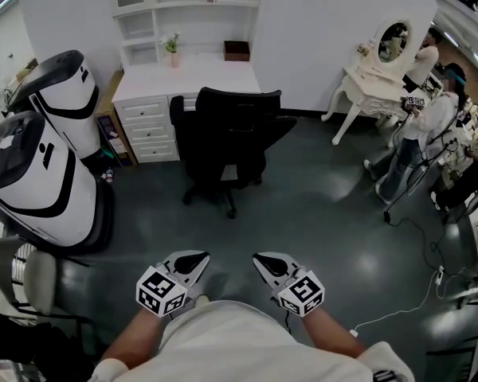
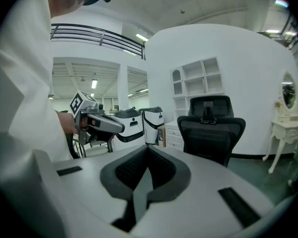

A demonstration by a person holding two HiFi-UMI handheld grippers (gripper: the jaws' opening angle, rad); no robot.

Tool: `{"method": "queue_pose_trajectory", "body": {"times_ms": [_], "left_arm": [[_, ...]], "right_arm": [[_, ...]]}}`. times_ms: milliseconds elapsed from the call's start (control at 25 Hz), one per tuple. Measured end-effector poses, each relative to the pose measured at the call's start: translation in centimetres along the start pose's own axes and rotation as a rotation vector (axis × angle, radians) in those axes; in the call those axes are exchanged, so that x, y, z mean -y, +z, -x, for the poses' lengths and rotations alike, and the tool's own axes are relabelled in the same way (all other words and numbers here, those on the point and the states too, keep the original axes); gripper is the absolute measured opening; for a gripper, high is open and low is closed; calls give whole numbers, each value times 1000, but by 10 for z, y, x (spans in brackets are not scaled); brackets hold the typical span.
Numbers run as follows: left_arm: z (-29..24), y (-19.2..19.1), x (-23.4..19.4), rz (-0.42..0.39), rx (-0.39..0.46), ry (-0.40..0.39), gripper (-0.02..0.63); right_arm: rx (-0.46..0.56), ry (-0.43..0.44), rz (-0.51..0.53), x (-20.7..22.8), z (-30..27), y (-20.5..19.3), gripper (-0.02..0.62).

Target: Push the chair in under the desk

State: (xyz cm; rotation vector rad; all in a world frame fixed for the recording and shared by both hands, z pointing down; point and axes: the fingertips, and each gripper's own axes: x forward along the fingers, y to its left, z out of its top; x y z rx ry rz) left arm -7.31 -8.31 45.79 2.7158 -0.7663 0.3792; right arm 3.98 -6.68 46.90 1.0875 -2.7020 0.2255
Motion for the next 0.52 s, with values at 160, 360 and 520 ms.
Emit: {"method": "queue_pose_trajectory", "body": {"times_ms": [160, 360, 520], "left_arm": [[1, -1, 0, -3, -7, 0, -4], [1, -7, -3, 5, -13, -7, -3], [3, -8, -7, 4, -16, -10, -3]], "right_arm": [[-3, 6, -1, -3, -1, -1, 3], [-10, 20, 1, -8, -7, -3, 3], [-9, 26, 6, -10, -13, -2, 3]]}}
